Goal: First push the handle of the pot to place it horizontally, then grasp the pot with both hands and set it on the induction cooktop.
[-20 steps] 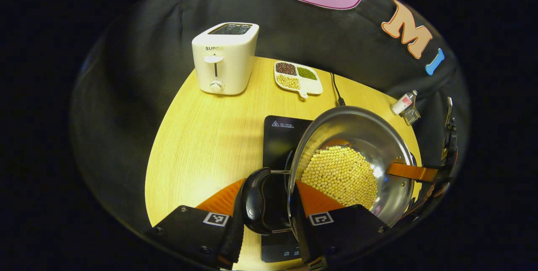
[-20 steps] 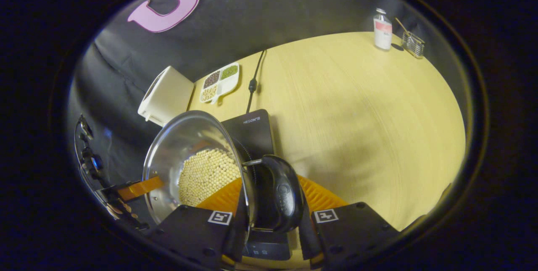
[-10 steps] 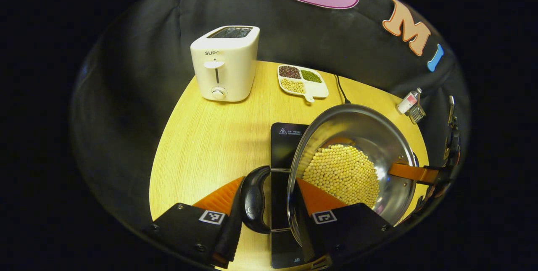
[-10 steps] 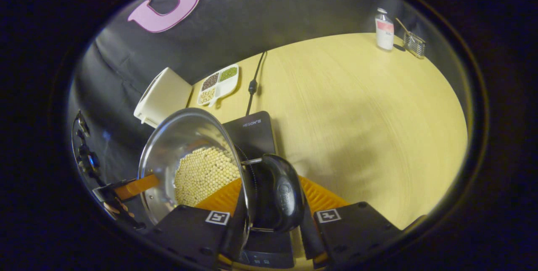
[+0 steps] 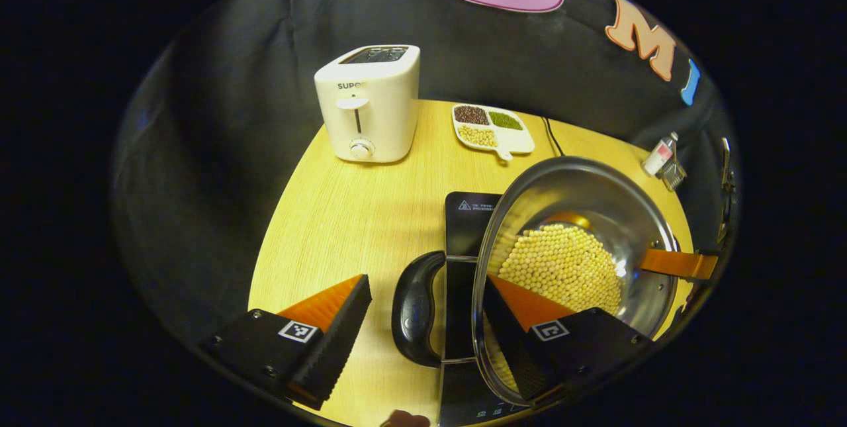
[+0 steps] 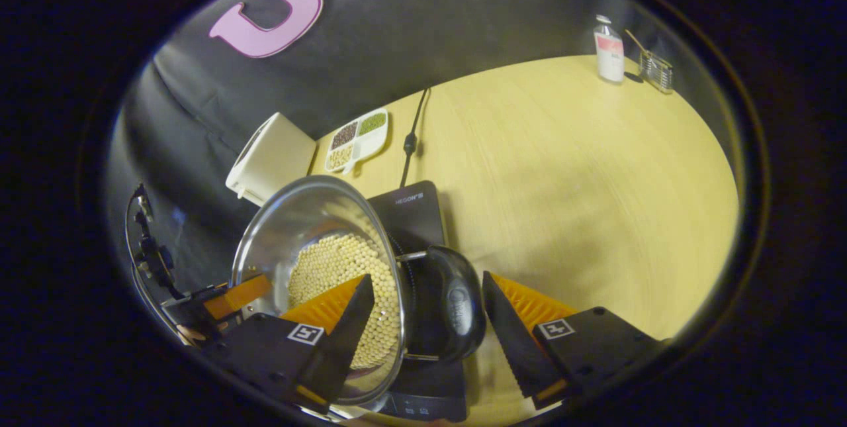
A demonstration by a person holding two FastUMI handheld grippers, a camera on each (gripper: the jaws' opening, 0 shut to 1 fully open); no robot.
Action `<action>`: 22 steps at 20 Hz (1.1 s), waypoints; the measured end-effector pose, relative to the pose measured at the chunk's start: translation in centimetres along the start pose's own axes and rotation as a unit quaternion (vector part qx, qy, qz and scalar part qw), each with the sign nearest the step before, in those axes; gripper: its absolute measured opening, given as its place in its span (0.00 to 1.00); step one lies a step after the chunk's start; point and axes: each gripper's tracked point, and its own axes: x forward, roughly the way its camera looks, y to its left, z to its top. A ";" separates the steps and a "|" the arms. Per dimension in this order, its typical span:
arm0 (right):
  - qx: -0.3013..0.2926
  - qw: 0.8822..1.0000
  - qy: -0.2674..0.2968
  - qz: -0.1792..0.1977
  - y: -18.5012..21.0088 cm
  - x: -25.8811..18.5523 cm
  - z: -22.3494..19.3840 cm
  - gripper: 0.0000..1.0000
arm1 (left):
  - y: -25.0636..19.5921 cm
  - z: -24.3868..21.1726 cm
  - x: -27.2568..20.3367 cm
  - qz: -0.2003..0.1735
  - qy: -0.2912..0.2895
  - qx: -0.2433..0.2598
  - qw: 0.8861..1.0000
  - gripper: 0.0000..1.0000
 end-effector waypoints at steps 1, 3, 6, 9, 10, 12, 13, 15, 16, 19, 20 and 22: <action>-0.002 1.000 -0.012 -0.001 -0.3 -0.5 0.6 1.00 | 0.1 0.3 -0.1 -0.003 -0.015 -0.008 1.000 1.00; -0.007 0.999 -0.039 -0.003 -0.9 -1.7 1.8 0.93 | 0.0 1.2 -1.1 -0.009 -0.051 -0.017 0.999 1.00; -0.013 0.996 -0.082 -0.011 -2.2 -4.1 3.6 1.00 | 0.5 2.3 -2.8 0.000 -0.092 -0.024 0.995 0.98; -0.018 0.992 -0.125 -0.022 -3.7 -7.1 5.2 0.92 | 0.7 3.6 -5.7 0.020 -0.134 -0.026 0.990 0.98; -0.021 0.989 -0.142 -0.030 -4.5 -8.1 5.7 0.92 | 0.7 4.4 -6.9 0.029 -0.154 -0.026 0.987 0.98; -0.030 0.984 -0.173 -0.039 -5.8 -10.3 6.5 0.92 | 0.5 5.2 -9.4 0.056 -0.184 -0.013 0.981 0.97; -0.034 0.981 -0.185 -0.042 -6.5 -11.7 6.9 1.00 | 0.2 5.7 -10.8 0.068 -0.201 -0.006 0.977 0.98; -0.046 0.977 -0.204 -0.045 -7.7 -14.2 7.3 0.92 | -1.4 6.8 -13.7 0.081 -0.238 -0.007 0.968 0.97; -0.057 0.974 -0.215 -0.043 -8.1 -15.5 7.6 0.92 | -2.6 7.1 -15.1 0.081 -0.258 -0.011 0.963 0.97; -0.101 0.965 -0.239 -0.039 -9.9 -20.1 8.7 1.00 | -7.1 7.2 -19.2 0.086 -0.299 -0.015 0.950 0.97; -0.115 0.961 -0.247 -0.033 -10.4 -21.7 9.2 1.00 | -8.4 7.1 -20.6 0.094 -0.310 -0.015 0.946 0.96; -0.132 0.955 -0.264 -0.016 -11.1 -25.0 10.0 1.00 | -11.5 6.9 -23.5 0.107 -0.328 -0.012 0.938 0.96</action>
